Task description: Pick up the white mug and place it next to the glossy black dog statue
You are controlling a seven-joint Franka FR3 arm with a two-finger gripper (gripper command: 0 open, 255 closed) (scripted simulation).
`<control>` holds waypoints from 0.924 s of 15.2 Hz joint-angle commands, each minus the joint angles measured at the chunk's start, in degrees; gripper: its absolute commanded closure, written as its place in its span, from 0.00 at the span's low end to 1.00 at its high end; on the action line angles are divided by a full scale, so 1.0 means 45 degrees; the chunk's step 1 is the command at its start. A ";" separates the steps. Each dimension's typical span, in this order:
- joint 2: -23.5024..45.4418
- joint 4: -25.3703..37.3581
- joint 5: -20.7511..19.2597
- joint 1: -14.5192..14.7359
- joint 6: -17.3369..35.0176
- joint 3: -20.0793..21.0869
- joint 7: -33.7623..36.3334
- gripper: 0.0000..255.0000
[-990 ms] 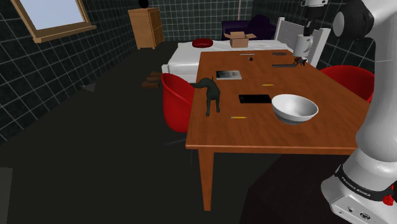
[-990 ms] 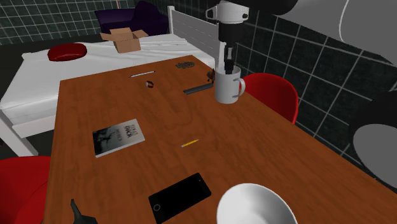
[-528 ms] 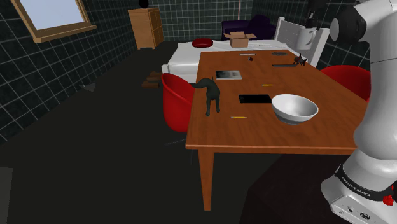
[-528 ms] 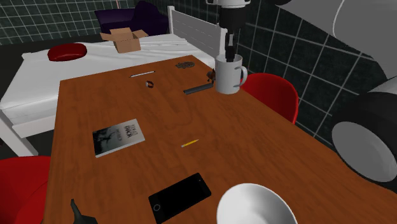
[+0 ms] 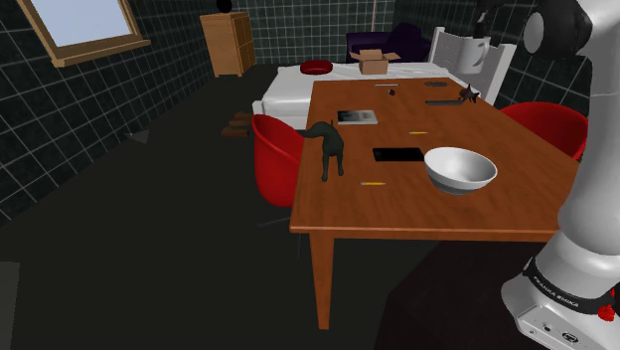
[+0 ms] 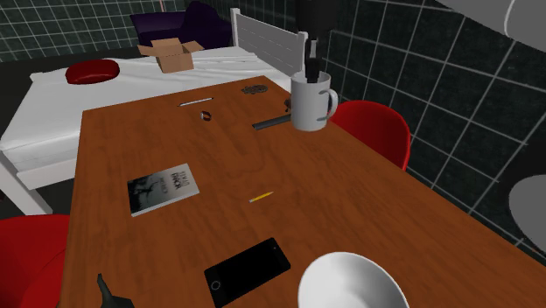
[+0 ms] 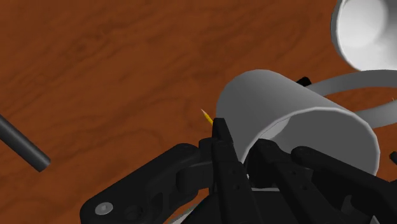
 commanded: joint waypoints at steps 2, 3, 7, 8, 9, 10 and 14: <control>-0.1425 -0.1945 -0.0816 0.1401 0.0670 -0.0015 0.0843 1.00; -0.1904 -0.2551 -0.1095 0.1844 0.0870 0.0032 0.1189 1.00; -0.3593 -0.4518 -0.2072 0.3285 0.1442 0.0432 0.2684 1.00; -0.3963 -0.4922 -0.2275 0.3581 0.1541 0.0570 0.3071 1.00; -0.4313 -0.5296 -0.2463 0.3841 0.1626 0.0733 0.3461 1.00; -0.4642 -0.5645 -0.2632 0.4082 0.1700 0.0905 0.3849 1.00; -0.5752 -0.6807 -0.3133 0.4906 0.1902 0.1643 0.5374 1.00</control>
